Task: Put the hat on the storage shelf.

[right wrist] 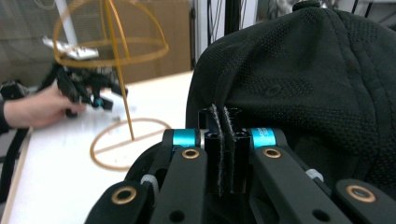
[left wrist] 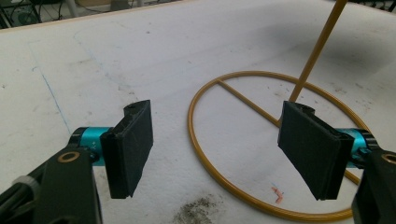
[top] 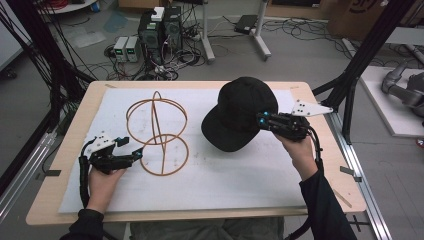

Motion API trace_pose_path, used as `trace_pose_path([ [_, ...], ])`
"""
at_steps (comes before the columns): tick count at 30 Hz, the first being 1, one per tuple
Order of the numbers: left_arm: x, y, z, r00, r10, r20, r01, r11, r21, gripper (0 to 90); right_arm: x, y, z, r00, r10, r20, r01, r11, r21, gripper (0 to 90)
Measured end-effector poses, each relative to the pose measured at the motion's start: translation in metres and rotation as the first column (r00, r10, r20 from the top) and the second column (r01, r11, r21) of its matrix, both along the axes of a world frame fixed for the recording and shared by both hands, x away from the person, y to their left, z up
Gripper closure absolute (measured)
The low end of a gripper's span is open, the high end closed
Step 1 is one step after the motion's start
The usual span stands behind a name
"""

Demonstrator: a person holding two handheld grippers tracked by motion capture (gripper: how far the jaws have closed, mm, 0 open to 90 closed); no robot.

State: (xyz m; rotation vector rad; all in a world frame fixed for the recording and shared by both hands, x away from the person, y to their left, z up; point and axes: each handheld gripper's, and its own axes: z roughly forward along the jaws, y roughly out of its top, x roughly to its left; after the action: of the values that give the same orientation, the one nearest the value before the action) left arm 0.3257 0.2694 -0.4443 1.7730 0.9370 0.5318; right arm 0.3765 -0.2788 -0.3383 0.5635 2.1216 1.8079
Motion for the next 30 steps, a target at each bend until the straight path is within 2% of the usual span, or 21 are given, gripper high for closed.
trace_pose_path([
  [5,0.0,0.0,0.0,1.0,0.004,0.0,-0.004,1.0,-0.004,26.6,-0.006,0.009,0.022,0.9979,-0.023,0.061,0.021,0.9992,0.034,88.8],
  [10,0.0,0.002,0.0,1.0,0.006,0.004,-0.006,1.0,0.0,26.6,-0.009,0.015,0.041,0.9934,-0.058,0.099,0.053,0.9972,0.053,88.8],
  [15,0.0,0.004,0.0,0.9999,0.01,0.005,-0.01,1.0,-0.002,26.6,-0.011,0.02,0.06,0.989,-0.065,0.133,0.056,0.9958,0.073,88.8],
  [17,0.0,0.004,0.0,0.9999,0.011,0.004,-0.011,0.9999,-0.001,26.6,-0.013,0.024,0.071,0.987,-0.059,0.149,0.045,0.994,0.099,88.8],
  [24,0.0,0.006,-0.001,0.9999,0.015,0.003,-0.015,0.9999,0.006,26.6,-0.02,0.033,0.092,0.9833,-0.03,0.179,0.005,0.9905,0.138,88.7],
  [27,-0.001,0.006,-0.001,0.9999,0.014,0.0,-0.014,0.9999,0.006,26.6,-0.025,0.04,0.105,0.981,0.01,0.194,-0.044,0.9842,0.171,88.7],
  [28,0.0,0.006,-0.001,0.9999,0.015,0.001,-0.015,0.9999,0.006,26.6,-0.025,0.04,0.105,0.981,0.01,0.194,-0.044,0.9842,0.171,88.7],
  [30,-0.001,0.005,-0.001,0.9999,0.015,-0.004,-0.015,0.9999,0.008,26.6,-0.028,0.046,0.111,0.9796,0.046,0.196,-0.084,0.9785,0.188,88.7],
])
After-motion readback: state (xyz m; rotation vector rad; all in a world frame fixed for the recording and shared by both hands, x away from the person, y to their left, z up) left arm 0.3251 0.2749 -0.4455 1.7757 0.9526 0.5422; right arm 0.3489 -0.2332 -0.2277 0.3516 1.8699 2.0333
